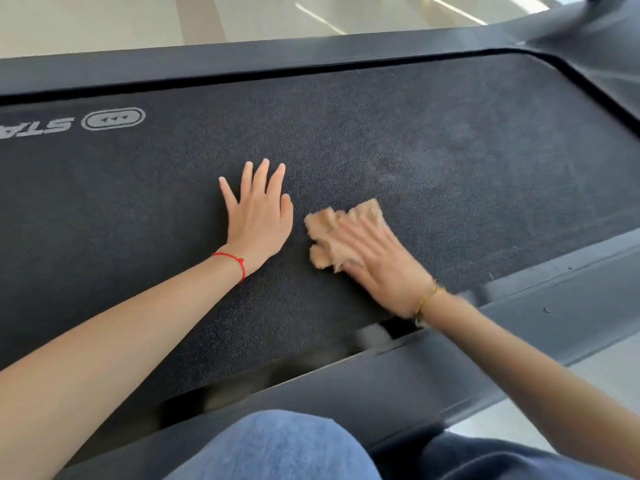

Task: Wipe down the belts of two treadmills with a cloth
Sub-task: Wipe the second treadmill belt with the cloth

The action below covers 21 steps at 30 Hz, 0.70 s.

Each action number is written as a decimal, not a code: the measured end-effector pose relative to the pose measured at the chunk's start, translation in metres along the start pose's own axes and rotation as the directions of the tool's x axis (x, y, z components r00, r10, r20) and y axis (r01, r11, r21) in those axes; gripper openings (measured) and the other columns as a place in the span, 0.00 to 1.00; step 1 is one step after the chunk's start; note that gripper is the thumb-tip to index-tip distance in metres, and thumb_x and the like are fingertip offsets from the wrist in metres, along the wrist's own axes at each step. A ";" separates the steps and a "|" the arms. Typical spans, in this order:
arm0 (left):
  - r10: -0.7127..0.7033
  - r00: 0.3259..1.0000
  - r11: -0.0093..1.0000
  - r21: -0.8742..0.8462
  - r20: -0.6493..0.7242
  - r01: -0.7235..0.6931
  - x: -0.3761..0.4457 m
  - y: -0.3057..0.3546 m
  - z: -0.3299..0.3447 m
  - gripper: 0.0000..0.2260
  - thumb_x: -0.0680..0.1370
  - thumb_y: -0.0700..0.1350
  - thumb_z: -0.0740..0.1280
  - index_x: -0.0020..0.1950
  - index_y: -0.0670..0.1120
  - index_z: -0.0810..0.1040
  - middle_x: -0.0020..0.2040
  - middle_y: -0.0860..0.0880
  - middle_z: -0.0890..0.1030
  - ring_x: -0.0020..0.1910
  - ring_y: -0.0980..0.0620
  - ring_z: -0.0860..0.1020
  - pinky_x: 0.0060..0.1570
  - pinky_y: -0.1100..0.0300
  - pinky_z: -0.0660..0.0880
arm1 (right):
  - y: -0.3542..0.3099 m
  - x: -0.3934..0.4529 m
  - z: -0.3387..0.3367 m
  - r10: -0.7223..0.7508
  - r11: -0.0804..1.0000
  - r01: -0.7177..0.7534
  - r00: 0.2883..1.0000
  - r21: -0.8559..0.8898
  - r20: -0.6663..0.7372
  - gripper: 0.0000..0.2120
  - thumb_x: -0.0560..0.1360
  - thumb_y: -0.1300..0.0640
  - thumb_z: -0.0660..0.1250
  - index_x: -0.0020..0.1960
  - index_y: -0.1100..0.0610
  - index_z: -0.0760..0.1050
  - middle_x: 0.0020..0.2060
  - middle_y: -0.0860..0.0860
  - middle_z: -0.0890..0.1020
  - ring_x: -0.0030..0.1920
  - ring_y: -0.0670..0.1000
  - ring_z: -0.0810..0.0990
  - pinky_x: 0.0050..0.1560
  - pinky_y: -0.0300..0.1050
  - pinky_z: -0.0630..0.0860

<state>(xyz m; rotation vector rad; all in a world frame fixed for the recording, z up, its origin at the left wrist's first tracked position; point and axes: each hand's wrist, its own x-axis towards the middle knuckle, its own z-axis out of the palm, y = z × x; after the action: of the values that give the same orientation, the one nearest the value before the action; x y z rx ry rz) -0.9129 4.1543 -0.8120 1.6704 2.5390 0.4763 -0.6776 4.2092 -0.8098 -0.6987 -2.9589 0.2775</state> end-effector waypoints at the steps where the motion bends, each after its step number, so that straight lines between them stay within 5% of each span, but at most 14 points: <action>1: 0.001 1.000 1.000 -0.003 0.002 -0.001 0.003 0.004 0.002 0.24 0.84 0.49 0.52 0.81 0.49 0.56 0.81 0.46 0.56 0.80 0.45 0.48 0.74 0.32 0.42 | 0.021 0.007 -0.004 0.082 0.997 -0.082 0.997 0.004 -0.018 0.30 0.82 0.42 0.46 0.78 0.56 0.56 0.78 0.53 0.58 0.78 0.54 0.51 0.78 0.50 0.40; 4: 0.012 1.000 1.000 -0.016 0.012 -0.012 0.009 0.018 0.009 0.24 0.84 0.49 0.51 0.81 0.49 0.56 0.81 0.46 0.56 0.80 0.44 0.49 0.74 0.32 0.42 | 0.054 0.014 -0.016 0.379 0.922 -0.382 0.924 0.063 0.053 0.32 0.78 0.37 0.41 0.78 0.48 0.45 0.79 0.47 0.48 0.79 0.52 0.41 0.77 0.54 0.38; 9: -0.019 1.000 0.999 -0.039 0.021 0.020 0.023 0.037 0.020 0.24 0.84 0.48 0.52 0.80 0.49 0.57 0.81 0.46 0.56 0.80 0.44 0.49 0.74 0.31 0.42 | -0.003 -0.026 -0.002 0.027 0.999 -0.026 0.999 -0.023 0.044 0.29 0.81 0.40 0.44 0.79 0.50 0.52 0.79 0.49 0.52 0.79 0.54 0.47 0.77 0.58 0.42; 14: -0.070 0.998 0.997 -0.014 -0.008 0.069 0.032 0.051 0.030 0.24 0.84 0.47 0.52 0.80 0.48 0.58 0.81 0.45 0.57 0.80 0.43 0.49 0.73 0.30 0.42 | -0.010 -0.055 -0.002 -0.099 0.992 0.091 0.991 0.085 0.091 0.26 0.83 0.42 0.47 0.79 0.47 0.52 0.79 0.44 0.50 0.79 0.50 0.43 0.78 0.55 0.43; 21: -0.136 0.990 0.990 0.015 -0.032 0.137 0.035 0.054 0.037 0.24 0.84 0.49 0.50 0.81 0.50 0.56 0.81 0.47 0.54 0.80 0.46 0.48 0.74 0.32 0.42 | 0.132 0.029 -0.022 0.090 0.996 -0.090 0.996 0.017 -0.019 0.30 0.81 0.42 0.45 0.78 0.57 0.55 0.78 0.53 0.57 0.78 0.56 0.51 0.76 0.61 0.47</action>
<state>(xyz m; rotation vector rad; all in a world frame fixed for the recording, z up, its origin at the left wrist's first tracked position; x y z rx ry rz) -0.8712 4.2142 -0.8269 1.4921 2.6643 0.4745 -0.6435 4.3419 -0.8127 -0.8294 -2.9075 0.2994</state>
